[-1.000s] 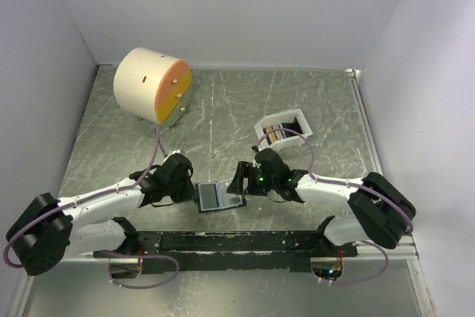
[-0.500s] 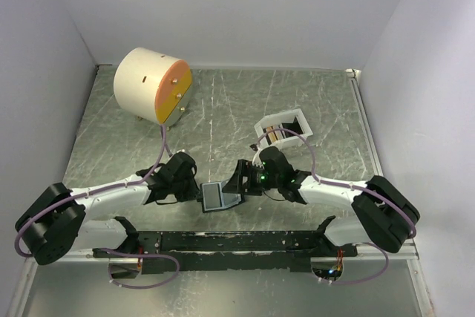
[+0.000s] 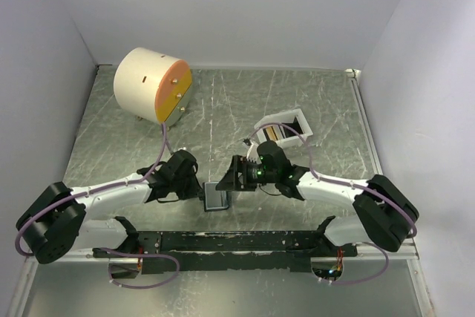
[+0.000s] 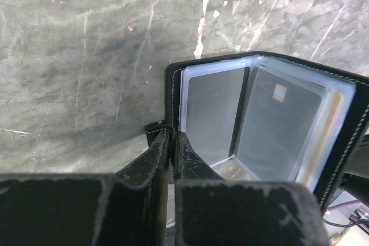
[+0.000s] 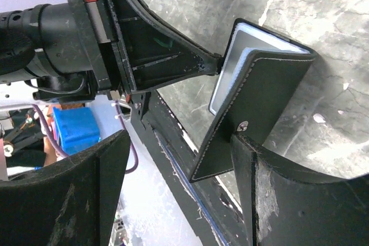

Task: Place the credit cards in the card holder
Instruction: Close the card holder at the center of the board.

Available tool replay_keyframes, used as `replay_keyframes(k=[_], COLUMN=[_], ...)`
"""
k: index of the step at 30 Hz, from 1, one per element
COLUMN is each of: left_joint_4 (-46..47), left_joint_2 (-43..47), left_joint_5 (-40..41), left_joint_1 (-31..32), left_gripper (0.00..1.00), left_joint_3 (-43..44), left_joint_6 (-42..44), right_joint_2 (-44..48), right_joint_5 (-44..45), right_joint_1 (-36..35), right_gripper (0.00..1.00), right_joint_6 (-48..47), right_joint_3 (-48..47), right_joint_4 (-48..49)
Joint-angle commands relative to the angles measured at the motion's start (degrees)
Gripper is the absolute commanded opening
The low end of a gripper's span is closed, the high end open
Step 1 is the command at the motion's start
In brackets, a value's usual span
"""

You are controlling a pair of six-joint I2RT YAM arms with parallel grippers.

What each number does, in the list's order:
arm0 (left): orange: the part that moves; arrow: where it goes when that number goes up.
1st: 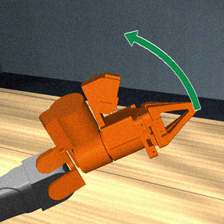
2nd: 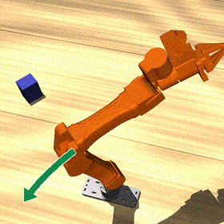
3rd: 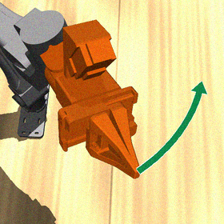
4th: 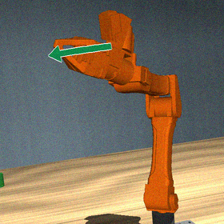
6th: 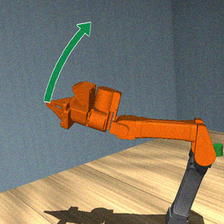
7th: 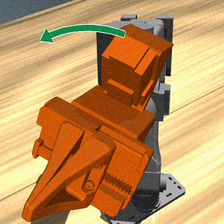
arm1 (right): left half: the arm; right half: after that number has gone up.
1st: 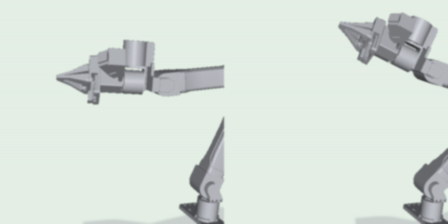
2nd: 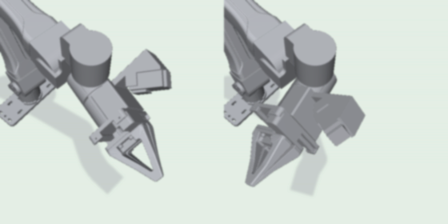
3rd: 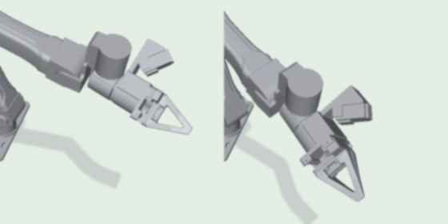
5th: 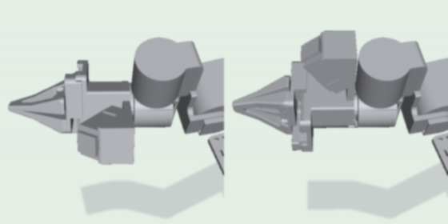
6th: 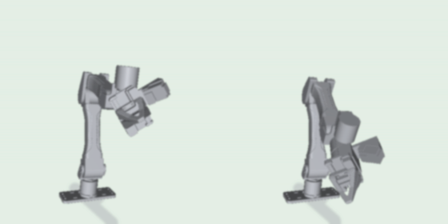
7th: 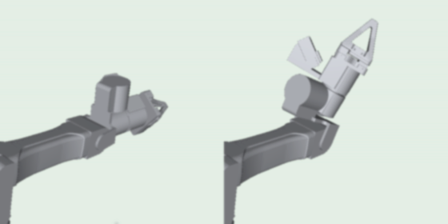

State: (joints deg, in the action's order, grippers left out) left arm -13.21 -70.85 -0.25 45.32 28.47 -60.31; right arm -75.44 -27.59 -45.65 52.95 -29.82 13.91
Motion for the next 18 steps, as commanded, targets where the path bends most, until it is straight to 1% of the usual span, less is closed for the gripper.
replay_keyframes(k=[1,4,10,14,18], left_joint_4=[1.0,1.4,0.5,0.0,-0.4], left_joint_2=[1.8,4.0,6.1,7.1,8.5], left_joint_5=[-2.0,-2.5,-2.7,-2.7,-2.3], left_joint_1=[0.2,0.1,0.1,0.1,0.1], left_gripper=[0.07,0.07,0.08,0.08,0.08], left_joint_3=[1.2,0.2,-0.2,-0.4,-0.7], left_joint_6=[-0.2,-1.1,-1.5,-1.6,-1.8], right_joint_2=[-3.6,-5.9,-9.1,-9.9,-10.7], right_joint_5=[-3.4,-4.7,-4.7,-4.1,-2.0], right_joint_1=[-0.5,-1.3,-2.2,-2.5,-2.7], right_gripper=[0.69,0.66,0.61,0.53,0.43], right_joint_6=[-0.2,0.3,-0.4,-0.9,-2.5], right_joint_3=[-1.3,-2.0,-3.2,-3.2,-3.9], right_joint_4=[4.0,6.1,7.1,7.7,5.1])
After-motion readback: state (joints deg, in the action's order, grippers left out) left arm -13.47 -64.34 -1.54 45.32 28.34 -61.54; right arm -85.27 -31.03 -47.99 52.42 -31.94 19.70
